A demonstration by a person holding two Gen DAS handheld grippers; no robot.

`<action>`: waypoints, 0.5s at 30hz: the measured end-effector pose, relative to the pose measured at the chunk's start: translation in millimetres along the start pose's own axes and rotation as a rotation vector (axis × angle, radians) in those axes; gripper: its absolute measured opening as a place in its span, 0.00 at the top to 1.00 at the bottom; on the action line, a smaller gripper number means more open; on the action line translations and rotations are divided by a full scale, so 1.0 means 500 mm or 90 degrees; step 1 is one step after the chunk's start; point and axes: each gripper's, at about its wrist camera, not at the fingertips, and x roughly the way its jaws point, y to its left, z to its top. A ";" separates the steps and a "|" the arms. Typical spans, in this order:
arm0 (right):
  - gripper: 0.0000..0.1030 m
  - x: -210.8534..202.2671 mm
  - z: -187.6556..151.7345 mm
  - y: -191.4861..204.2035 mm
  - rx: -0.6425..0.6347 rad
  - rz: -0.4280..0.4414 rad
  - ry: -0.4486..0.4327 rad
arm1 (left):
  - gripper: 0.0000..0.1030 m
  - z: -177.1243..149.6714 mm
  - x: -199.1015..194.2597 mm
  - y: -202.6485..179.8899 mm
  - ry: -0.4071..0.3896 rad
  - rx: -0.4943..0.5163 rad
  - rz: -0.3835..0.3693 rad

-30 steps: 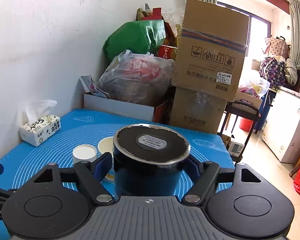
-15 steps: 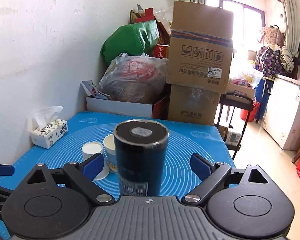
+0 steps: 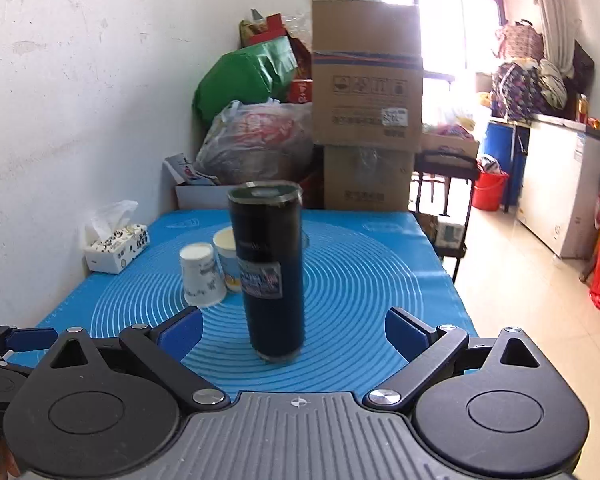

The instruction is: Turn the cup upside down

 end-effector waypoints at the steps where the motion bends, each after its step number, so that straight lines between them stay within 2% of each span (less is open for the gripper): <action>1: 0.04 -0.004 -0.013 -0.005 0.003 0.004 0.002 | 0.11 -0.005 -0.002 -0.003 0.001 0.000 -0.001; 15: 0.04 -0.032 -0.140 -0.030 -0.003 -0.003 0.029 | 0.11 -0.102 -0.014 -0.049 0.002 0.014 0.011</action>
